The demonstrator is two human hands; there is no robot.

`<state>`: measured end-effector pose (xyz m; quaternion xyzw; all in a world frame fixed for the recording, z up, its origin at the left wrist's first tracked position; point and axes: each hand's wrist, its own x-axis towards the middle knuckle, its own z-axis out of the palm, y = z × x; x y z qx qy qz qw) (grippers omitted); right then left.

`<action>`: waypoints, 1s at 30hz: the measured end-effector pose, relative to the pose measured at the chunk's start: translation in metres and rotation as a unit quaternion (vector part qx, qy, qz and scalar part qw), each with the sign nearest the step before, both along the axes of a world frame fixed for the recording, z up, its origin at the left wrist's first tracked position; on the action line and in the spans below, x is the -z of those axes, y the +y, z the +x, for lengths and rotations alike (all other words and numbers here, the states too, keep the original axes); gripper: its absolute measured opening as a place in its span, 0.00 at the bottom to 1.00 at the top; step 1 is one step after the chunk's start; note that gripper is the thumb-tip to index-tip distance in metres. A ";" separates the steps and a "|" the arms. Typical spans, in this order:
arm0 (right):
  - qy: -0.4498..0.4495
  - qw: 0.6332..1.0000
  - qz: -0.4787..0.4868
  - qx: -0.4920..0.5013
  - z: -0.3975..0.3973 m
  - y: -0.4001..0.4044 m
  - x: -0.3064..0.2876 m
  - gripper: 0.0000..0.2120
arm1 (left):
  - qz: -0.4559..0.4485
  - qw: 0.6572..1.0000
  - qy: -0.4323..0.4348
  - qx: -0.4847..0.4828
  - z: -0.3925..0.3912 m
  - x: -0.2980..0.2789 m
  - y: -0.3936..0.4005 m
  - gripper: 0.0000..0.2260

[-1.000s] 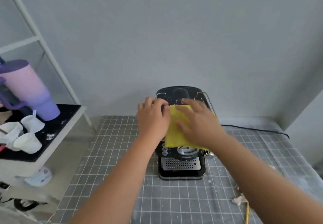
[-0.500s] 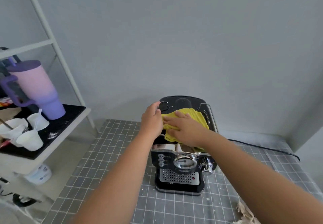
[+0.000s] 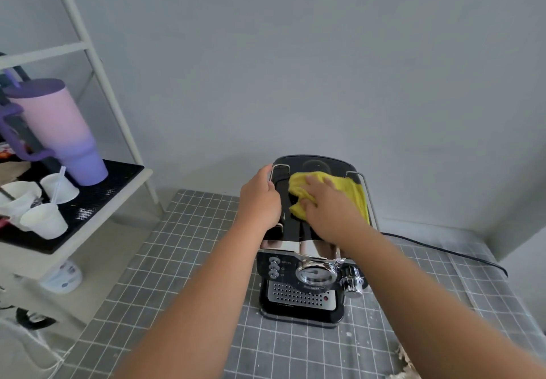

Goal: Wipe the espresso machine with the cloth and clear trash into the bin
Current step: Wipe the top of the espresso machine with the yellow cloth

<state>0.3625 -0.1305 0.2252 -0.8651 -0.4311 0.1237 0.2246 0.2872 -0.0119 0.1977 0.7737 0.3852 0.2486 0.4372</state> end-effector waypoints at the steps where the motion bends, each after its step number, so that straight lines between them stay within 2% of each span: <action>1: -0.018 0.999 -0.005 -0.030 -0.010 -0.008 0.003 0.22 | -0.001 1.000 -0.004 -0.003 0.000 0.000 0.000 0.20; 4: -0.075 0.992 -0.018 -0.101 -0.026 -0.019 0.012 0.21 | -0.004 1.000 -0.011 -0.010 0.002 0.002 0.002 0.20; 8: -0.082 0.985 -0.045 -0.146 -0.003 0.004 0.009 0.23 | 0.002 1.000 -0.009 -0.015 0.005 0.003 0.003 0.20; 11: -0.098 0.989 -0.040 -0.101 0.023 0.027 0.009 0.22 | -0.002 1.000 -0.015 -0.014 0.004 0.002 0.002 0.19; 13: -0.079 0.995 -0.035 -0.055 0.036 0.036 0.010 0.22 | -0.007 1.000 -0.013 -0.011 0.003 0.000 0.001 0.19; 17: -0.071 0.997 -0.021 -0.004 0.027 0.031 0.013 0.20 | -0.002 1.000 -0.014 -0.005 0.002 0.000 0.001 0.20; 19: -0.094 0.995 -0.022 -0.017 0.007 0.016 0.013 0.19 | -0.005 1.000 -0.017 -0.008 0.001 0.000 0.004 0.19; 22: -0.134 0.986 -0.036 -0.091 -0.019 -0.010 0.014 0.20 | 0.002 1.000 -0.022 -0.006 0.000 0.002 0.005 0.19; 25: -0.134 0.981 -0.062 -0.129 -0.008 -0.006 0.009 0.22 | 0.006 1.000 -0.020 -0.002 0.003 0.006 0.006 0.19; 30: -0.163 0.976 -0.097 -0.103 0.037 0.042 0.002 0.22 | 0.011 1.000 -0.013 -0.003 0.003 0.005 0.006 0.18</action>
